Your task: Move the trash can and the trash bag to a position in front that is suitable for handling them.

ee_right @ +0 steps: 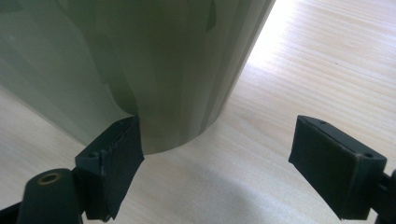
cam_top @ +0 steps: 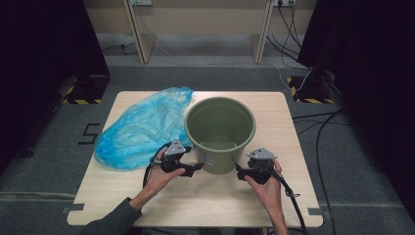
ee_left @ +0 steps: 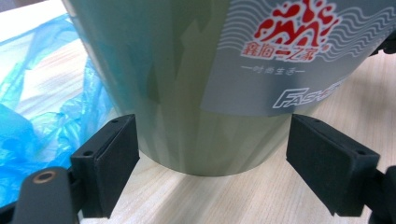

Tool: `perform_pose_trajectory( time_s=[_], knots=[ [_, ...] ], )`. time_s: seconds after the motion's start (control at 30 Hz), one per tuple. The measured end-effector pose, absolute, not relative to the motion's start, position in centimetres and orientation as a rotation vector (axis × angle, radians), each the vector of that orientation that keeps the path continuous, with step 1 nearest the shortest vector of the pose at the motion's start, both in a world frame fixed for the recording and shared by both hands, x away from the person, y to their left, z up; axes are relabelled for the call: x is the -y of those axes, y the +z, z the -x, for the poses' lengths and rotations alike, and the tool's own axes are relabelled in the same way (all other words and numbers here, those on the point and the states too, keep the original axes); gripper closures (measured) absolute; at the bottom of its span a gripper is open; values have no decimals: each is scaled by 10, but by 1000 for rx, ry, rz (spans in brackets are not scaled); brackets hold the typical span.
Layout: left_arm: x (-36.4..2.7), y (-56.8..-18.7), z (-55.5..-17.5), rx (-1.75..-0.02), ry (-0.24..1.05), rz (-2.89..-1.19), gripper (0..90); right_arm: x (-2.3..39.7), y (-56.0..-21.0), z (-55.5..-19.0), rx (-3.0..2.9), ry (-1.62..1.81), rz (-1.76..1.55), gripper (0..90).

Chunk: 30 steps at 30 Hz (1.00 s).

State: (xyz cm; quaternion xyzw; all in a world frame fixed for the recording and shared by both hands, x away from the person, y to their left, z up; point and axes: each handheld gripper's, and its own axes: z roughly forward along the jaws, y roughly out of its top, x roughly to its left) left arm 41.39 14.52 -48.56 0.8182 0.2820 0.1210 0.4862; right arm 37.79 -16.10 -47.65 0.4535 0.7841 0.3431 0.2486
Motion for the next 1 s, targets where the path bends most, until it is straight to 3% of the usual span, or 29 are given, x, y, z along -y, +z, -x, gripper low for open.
perform_pose_trajectory(
  time_s=[0.5, 1.0],
  knots=[
    [-143, -487, -424, -711, 320, -1980, 161, 163, -477, -386, -2119, 981, -1259, 170],
    [-171, -485, -434, -790, 360, -1935, 172, 179, -470, -405, -2057, 967, -1258, 170]
  ],
)
